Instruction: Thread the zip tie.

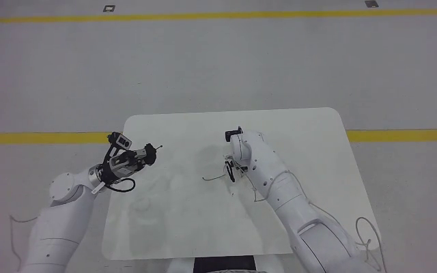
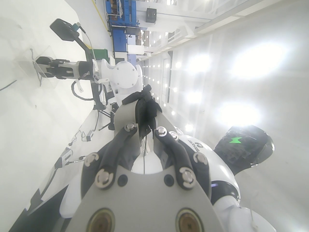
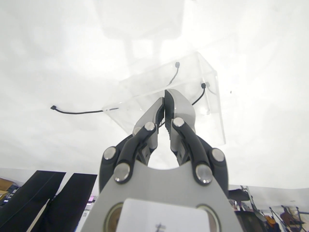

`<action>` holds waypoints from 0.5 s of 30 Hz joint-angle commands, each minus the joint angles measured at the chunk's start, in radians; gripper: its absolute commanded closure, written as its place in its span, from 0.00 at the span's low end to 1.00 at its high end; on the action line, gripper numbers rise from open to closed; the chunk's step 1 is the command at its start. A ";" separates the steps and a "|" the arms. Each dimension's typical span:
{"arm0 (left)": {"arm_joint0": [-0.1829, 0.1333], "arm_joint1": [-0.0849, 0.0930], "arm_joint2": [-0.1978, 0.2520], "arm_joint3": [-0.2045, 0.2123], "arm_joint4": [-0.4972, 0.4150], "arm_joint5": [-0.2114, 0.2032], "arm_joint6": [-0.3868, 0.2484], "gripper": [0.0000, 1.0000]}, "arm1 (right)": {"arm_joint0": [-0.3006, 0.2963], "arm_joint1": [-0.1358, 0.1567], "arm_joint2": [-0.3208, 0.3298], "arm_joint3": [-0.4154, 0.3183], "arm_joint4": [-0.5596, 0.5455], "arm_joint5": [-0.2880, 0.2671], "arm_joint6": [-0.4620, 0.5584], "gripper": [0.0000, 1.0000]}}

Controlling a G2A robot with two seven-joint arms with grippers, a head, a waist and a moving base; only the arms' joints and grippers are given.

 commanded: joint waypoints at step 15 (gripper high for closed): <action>0.000 0.000 0.000 0.000 0.000 0.000 0.000 1.00 | -0.114 0.047 0.064 -0.262 0.010 -0.057 0.002 1.00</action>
